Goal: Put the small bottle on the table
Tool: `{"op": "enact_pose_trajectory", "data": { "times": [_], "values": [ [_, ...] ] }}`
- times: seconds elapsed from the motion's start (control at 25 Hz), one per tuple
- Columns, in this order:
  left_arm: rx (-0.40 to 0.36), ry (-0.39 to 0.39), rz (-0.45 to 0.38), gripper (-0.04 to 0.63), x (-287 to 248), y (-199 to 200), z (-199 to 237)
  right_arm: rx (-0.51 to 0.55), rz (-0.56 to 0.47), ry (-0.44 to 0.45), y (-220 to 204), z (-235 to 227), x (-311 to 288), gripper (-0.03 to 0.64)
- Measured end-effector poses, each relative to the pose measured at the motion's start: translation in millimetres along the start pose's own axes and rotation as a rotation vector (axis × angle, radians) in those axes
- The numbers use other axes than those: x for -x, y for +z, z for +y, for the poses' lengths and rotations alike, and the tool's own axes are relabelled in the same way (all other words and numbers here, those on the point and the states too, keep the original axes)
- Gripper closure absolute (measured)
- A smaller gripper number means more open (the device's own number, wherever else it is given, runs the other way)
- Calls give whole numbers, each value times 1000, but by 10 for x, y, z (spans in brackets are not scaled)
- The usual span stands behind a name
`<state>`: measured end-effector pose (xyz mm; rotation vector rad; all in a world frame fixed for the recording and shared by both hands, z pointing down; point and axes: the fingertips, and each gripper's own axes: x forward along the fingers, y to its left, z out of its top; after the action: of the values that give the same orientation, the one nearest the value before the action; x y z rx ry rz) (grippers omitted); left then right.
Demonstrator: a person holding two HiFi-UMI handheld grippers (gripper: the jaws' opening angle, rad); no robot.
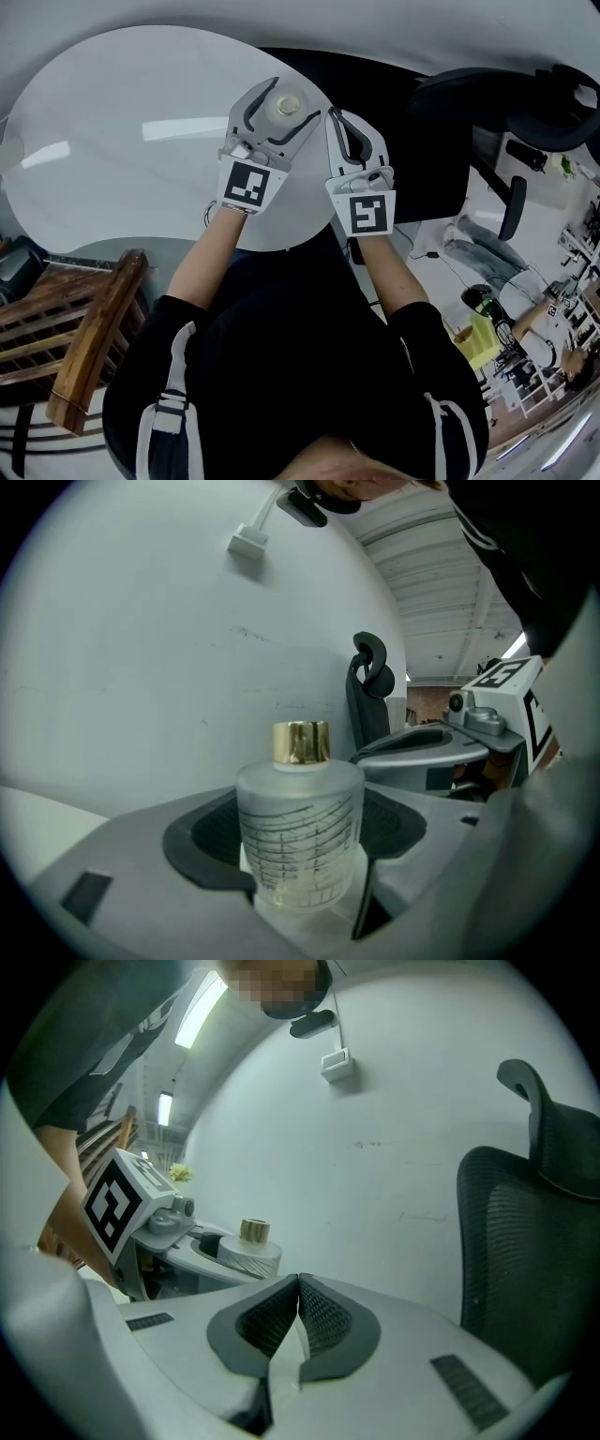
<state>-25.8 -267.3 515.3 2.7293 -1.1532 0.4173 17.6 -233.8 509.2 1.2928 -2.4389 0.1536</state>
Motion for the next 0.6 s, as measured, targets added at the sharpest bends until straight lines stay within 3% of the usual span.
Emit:
{"op": "enact_pose_trajectory", "data": {
  "times": [0.6],
  "values": [
    [-1,-4,68,259,-207,-277,-22,-32,31,-2,-220,-55,-110,594]
  ]
}}
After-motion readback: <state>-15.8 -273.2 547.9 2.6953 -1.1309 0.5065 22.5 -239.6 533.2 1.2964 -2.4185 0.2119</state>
